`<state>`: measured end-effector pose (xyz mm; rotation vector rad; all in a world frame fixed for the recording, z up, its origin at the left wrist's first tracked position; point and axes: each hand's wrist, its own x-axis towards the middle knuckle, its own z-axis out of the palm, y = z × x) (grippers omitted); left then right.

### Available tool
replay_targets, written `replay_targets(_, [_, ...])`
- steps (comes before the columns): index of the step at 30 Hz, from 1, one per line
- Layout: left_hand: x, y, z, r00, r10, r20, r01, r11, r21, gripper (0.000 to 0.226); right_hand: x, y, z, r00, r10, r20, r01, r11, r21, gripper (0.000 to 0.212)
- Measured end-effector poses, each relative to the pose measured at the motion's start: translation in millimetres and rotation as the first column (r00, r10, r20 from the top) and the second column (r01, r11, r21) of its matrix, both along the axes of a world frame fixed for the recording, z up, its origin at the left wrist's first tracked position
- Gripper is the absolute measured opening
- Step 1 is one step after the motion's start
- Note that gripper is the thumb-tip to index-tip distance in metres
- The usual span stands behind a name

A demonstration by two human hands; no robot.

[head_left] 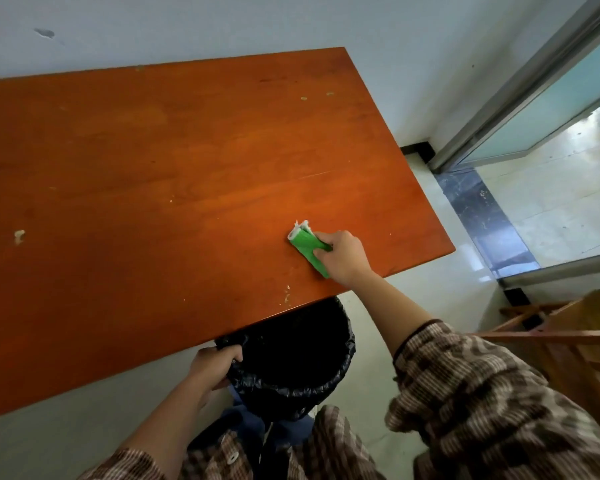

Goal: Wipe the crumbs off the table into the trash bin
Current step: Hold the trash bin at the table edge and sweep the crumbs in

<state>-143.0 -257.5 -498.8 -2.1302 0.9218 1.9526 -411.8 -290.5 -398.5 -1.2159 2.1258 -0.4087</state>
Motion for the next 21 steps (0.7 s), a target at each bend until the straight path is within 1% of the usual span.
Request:
replay_targets(3, [14,-2,0,0.999,-0.051,0.018,0.051,0.999,0.008,0.031,17,-18,-10,0.993,0.102,-0.056,-0.102,0.995,0.015,0.04])
replay_targets(5, [19,-4,-2,0.999,-0.043,0.03,0.043,0.999,-0.002,0.03,26,-23,-9,0.976,0.206,-0.072,-0.203,0.978,0.046,0.04])
replay_targets(7, [20,-5,-3,0.999,-0.027,0.046,0.027,1.0,-0.015,0.028,34,-20,-5,0.941,0.331,-0.074,-0.324,0.941,0.094,0.041])
replay_targets(10, [17,-5,-3,0.999,-0.016,0.045,0.016,1.0,-0.003,0.034,47,0,0,0.865,0.5,-0.034,-0.492,0.86,0.136,0.046])
replay_targets(12, [15,-4,-5,0.999,-0.006,0.047,0.006,1.0,-0.001,0.034,53,20,3,0.823,0.567,0.013,-0.564,0.815,0.133,0.049])
replay_targets(14, [7,-3,-5,0.999,-0.02,0.037,0.02,1.0,0.004,0.034,56,45,6,0.799,0.6,0.044,-0.6,0.79,0.125,0.052])
replay_targets(16, [-1,-1,-5,0.999,-0.039,0.026,0.039,0.999,0.005,0.032,53,70,2,0.793,0.608,0.036,-0.607,0.784,0.13,0.05])
replay_targets(18, [-13,3,-1,0.997,-0.071,0.025,0.071,0.997,0.015,0.028,41,92,-4,0.838,0.546,0.004,-0.542,0.83,0.133,0.047])
replay_targets(20, [-28,9,3,0.994,-0.105,0.012,0.105,0.994,0.023,0.028,23,107,-6,0.908,0.419,-0.006,-0.413,0.897,0.157,0.043])
replay_targets(21, [-37,12,5,0.991,-0.133,0.0,0.133,0.991,0.027,0.031,13,114,-6,0.949,0.314,0.016,-0.312,0.933,0.178,0.041])
